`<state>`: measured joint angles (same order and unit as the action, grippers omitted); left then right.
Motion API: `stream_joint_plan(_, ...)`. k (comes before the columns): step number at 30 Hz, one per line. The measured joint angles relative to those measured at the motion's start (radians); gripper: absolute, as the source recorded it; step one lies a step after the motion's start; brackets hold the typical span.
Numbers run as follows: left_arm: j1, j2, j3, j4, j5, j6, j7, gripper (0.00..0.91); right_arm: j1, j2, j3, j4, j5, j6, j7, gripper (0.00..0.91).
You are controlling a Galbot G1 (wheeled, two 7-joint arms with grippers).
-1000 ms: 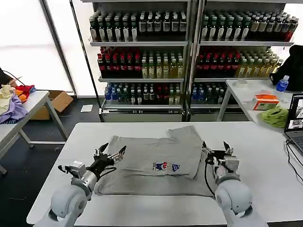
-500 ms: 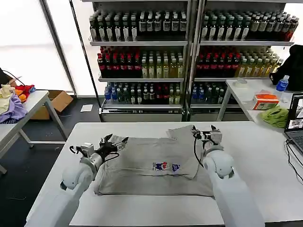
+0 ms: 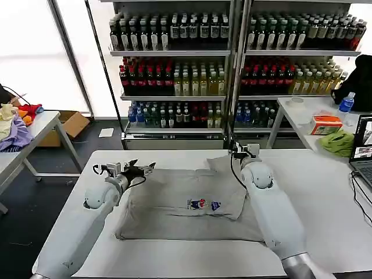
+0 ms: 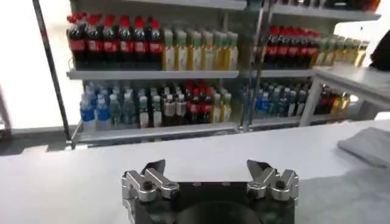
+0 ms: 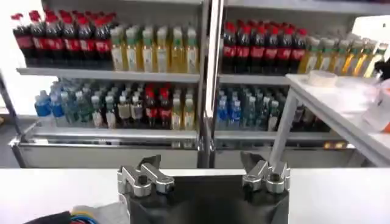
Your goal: Fold and organize the clothes.
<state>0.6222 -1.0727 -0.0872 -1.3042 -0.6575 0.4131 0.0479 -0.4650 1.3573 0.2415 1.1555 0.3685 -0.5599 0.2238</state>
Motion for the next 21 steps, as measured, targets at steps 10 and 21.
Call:
stream_joint_plan(10,-0.041,-0.003,0.020,0.080,0.002,0.009,0.001,0.907,0.065,0.034,-0.002,-0.152,-0.010,0.020,-0.027,0.907)
stream_joint_plan(21,-0.042,0.011,0.020,0.105,-0.005,0.014,0.002,0.907,0.088,0.074,-0.003,-0.243,-0.026,0.029,-0.033,0.907)
